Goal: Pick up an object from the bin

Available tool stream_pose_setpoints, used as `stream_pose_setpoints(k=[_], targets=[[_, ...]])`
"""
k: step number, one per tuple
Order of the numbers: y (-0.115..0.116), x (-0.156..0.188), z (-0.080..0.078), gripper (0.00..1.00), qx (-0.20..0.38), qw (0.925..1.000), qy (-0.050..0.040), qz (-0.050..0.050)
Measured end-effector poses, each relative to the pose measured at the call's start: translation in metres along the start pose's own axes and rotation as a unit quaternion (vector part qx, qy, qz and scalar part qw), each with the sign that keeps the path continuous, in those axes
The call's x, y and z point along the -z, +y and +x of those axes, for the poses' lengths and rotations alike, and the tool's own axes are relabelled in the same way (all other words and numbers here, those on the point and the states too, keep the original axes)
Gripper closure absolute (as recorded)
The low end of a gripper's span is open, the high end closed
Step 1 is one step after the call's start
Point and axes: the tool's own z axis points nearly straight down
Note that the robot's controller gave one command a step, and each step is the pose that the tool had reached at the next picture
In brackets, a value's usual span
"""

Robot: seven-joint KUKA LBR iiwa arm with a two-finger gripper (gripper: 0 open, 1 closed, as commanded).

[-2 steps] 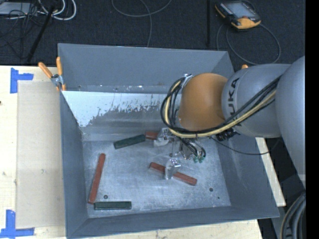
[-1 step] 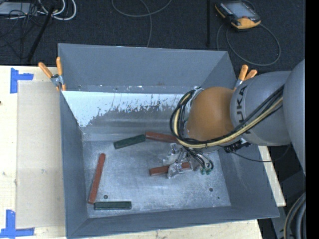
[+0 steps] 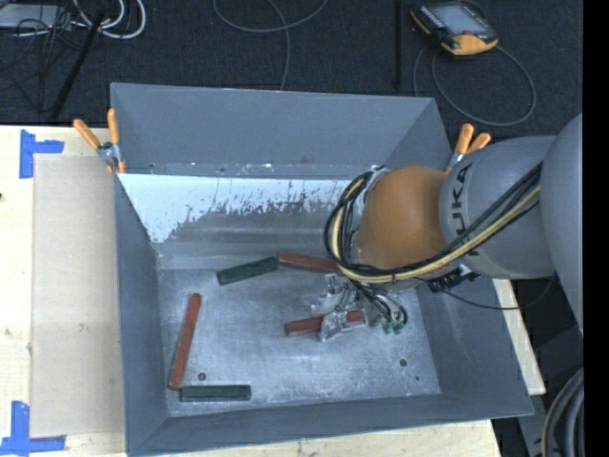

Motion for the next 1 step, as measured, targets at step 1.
stream_pose_setpoints(k=[1], targets=[[0.0003,0.1942,-0.0066,1.00,-0.021,0.9998,-0.0009,0.001]])
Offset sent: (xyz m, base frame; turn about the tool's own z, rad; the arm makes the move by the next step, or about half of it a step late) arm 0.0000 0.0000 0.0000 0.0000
